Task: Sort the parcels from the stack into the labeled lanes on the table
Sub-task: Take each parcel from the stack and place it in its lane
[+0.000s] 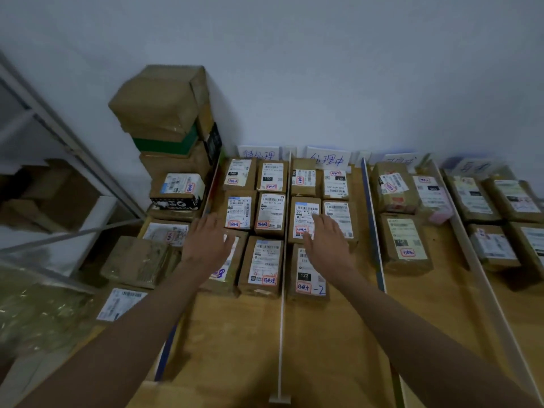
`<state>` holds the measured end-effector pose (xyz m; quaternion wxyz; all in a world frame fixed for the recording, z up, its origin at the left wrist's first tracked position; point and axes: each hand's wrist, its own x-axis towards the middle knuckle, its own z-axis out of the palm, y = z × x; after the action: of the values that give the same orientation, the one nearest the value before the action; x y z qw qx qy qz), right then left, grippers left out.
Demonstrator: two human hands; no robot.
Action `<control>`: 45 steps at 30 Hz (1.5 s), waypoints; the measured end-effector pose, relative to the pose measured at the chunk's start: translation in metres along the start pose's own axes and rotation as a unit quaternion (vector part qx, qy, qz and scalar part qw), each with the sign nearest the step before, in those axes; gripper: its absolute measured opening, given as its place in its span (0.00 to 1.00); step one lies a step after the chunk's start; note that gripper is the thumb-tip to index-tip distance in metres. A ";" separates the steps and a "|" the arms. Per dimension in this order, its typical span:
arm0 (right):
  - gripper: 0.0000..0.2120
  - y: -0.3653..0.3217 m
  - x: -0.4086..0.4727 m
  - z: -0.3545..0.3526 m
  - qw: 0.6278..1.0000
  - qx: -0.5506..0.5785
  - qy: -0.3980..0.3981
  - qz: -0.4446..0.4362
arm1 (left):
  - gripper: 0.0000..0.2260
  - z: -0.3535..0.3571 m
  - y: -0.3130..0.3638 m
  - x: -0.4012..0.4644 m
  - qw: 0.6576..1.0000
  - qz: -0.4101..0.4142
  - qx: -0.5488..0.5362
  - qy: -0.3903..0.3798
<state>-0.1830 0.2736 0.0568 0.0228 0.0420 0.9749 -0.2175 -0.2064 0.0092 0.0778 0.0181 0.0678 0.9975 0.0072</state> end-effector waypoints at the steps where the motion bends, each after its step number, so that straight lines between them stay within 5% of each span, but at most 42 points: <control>1: 0.26 -0.015 0.005 -0.009 0.999 -0.015 0.016 -0.027 | 0.21 -0.007 -0.010 0.002 1.000 -0.004 -0.002 0.014; 11: 0.25 -0.140 0.057 -0.038 0.987 -0.055 0.072 -0.135 | 0.21 -0.081 -0.114 0.020 0.995 -0.055 0.006 0.087; 25: 0.20 -0.322 0.149 -0.038 0.995 0.017 0.054 -0.083 | 0.25 -0.145 -0.267 0.125 0.989 -0.073 -0.022 0.124; 34: 0.25 -0.378 0.230 -0.035 0.969 0.235 -0.010 0.079 | 0.28 -0.146 -0.288 0.210 0.967 -0.123 -0.209 0.084; 45: 0.25 -0.387 0.269 -0.009 0.920 0.348 -0.061 0.168 | 0.21 -0.124 -0.277 0.251 0.870 -0.175 -0.457 0.067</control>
<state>-0.4867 -0.0518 0.2116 0.1021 0.1976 0.8130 -0.5382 -0.4973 -0.2323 0.1887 -0.0187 -0.1239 0.8772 0.4634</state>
